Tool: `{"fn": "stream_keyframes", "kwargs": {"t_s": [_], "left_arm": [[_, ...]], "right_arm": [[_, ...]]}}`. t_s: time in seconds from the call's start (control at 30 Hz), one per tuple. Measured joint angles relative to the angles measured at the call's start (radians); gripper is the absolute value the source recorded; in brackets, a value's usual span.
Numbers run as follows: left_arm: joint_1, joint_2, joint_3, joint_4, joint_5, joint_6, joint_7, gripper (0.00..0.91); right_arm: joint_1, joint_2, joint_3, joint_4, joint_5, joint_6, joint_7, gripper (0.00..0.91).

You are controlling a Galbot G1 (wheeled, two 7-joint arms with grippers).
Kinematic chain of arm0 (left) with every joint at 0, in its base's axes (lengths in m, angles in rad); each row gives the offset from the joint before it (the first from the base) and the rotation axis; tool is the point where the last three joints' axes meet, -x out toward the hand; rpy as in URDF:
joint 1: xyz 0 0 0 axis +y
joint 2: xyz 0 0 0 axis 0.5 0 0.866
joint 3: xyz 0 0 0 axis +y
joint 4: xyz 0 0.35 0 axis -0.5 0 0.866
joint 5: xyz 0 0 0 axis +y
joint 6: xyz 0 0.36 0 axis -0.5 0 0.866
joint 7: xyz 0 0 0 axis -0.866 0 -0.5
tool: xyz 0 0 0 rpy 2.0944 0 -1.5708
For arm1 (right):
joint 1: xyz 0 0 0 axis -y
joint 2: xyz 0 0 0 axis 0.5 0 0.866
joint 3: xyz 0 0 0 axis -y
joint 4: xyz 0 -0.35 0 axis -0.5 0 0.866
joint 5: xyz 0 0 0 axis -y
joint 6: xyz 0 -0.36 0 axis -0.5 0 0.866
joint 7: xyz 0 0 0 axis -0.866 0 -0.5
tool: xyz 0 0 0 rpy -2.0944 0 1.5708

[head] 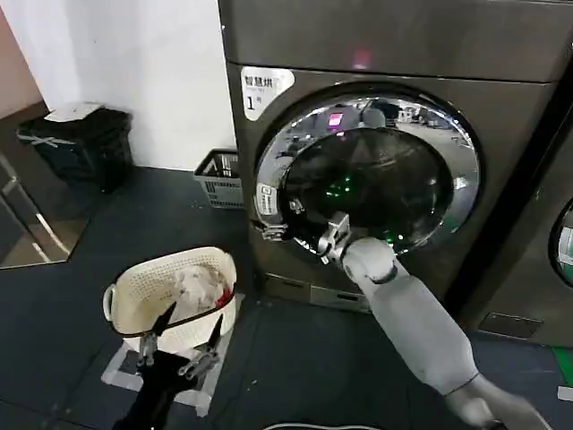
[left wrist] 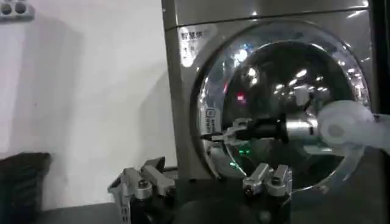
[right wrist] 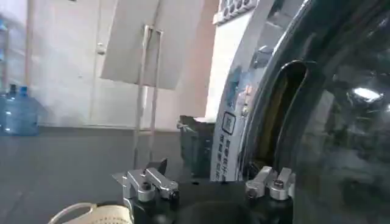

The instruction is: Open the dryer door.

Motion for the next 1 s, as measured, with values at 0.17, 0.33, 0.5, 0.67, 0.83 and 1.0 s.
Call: {"fn": "stream_keyframes", "kwargs": {"t_s": [0.17, 0.33, 0.5, 0.67, 0.83, 1.0], "left_arm": [[-0.048, 0.035, -0.029, 0.027, -0.097, 0.009, -0.033, 0.907], [-0.114, 0.084, -0.083, 0.071, -0.219, -0.016, -0.008, 0.907], [-0.172, 0.150, -0.139, 0.132, -0.340, -0.057, 0.044, 0.907], [-0.213, 0.228, -0.168, 0.187, -0.451, -0.050, 0.085, 0.907], [-0.268, 0.307, -0.147, 0.238, -0.553, -0.037, 0.068, 0.907], [-0.331, 0.389, -0.112, 0.298, -0.668, -0.066, 0.056, 0.907]], "right_arm": [[-0.038, -0.048, 0.024, 0.057, 0.017, -0.006, -0.089, 0.907], [-0.073, -0.092, 0.060, 0.094, 0.038, -0.004, -0.192, 0.907], [-0.109, -0.127, 0.102, 0.125, 0.040, 0.004, -0.316, 0.907], [-0.148, -0.155, 0.133, 0.157, 0.040, 0.018, -0.417, 0.907], [-0.182, -0.180, 0.159, 0.173, 0.046, 0.034, -0.502, 0.907], [-0.220, -0.205, 0.194, 0.183, 0.066, 0.048, -0.590, 0.907]]}}
